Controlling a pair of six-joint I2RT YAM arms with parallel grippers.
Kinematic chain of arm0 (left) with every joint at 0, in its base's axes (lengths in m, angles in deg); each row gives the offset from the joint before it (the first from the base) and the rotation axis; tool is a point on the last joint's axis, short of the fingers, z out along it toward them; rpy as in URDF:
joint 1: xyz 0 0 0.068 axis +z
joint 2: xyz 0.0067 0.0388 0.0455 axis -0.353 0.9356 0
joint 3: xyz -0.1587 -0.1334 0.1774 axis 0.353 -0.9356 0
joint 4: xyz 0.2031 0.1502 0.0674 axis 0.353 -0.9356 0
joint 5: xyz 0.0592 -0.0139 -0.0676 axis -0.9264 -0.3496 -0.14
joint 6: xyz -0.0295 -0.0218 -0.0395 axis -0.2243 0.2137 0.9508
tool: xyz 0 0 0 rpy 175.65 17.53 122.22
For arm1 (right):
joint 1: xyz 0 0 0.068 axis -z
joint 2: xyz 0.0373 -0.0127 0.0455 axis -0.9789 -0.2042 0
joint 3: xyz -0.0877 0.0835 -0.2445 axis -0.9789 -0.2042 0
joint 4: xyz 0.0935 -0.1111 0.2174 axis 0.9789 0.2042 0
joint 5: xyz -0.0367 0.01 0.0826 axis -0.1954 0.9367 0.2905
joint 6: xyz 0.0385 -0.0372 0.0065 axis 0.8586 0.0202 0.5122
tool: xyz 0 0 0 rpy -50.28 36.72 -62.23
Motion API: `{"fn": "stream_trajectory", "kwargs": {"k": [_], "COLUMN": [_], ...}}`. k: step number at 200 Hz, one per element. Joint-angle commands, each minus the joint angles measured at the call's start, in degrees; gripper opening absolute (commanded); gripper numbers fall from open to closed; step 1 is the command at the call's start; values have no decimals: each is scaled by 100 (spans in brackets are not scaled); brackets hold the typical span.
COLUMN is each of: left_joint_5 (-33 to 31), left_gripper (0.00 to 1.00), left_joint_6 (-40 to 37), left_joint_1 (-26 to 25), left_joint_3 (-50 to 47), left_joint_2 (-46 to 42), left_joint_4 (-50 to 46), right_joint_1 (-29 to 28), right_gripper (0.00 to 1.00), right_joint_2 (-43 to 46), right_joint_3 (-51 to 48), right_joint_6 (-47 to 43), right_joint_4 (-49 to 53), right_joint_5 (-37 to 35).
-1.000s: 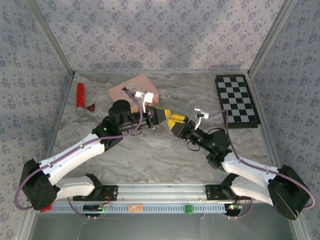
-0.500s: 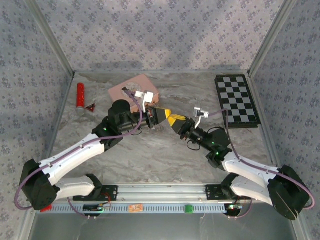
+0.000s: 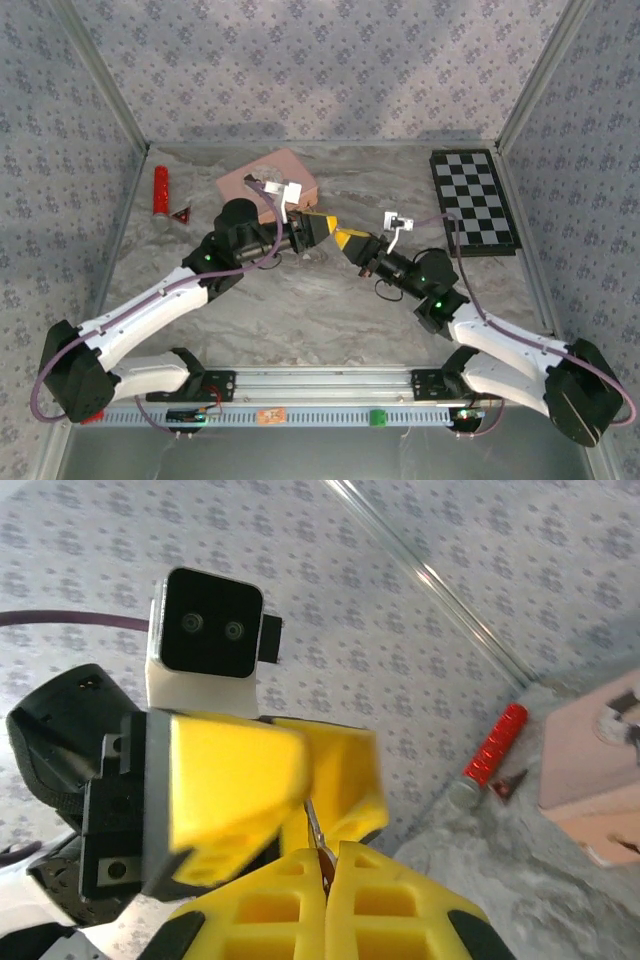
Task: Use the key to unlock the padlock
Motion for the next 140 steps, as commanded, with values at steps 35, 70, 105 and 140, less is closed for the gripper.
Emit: {"fn": "stream_trajectory", "kwargs": {"k": [35, 70, 105, 140], "left_joint_5": [-1231, -1545, -1634, -2187], "left_gripper": [50, 50, 52, 56], "left_joint_6": [64, -215, 43, 219], "left_joint_1": [1811, 2041, 1794, 1345], "left_joint_3": [-600, -1064, -1314, -1314], "left_joint_2": [-803, -1011, -412, 590], "left_joint_4": [-2034, -2346, -1832, -899], "right_joint_1": [609, 601, 595, 510], "right_gripper": [0, 0, 0, 0], "right_joint_2": [53, -52, -184, -243], "right_joint_3": [1413, 1675, 1731, 1585], "right_joint_6": [-1782, -2260, -2369, -2299], "right_joint_4": [4812, 5787, 6149, 5973], "right_joint_5": [-323, -528, -648, -645]}}
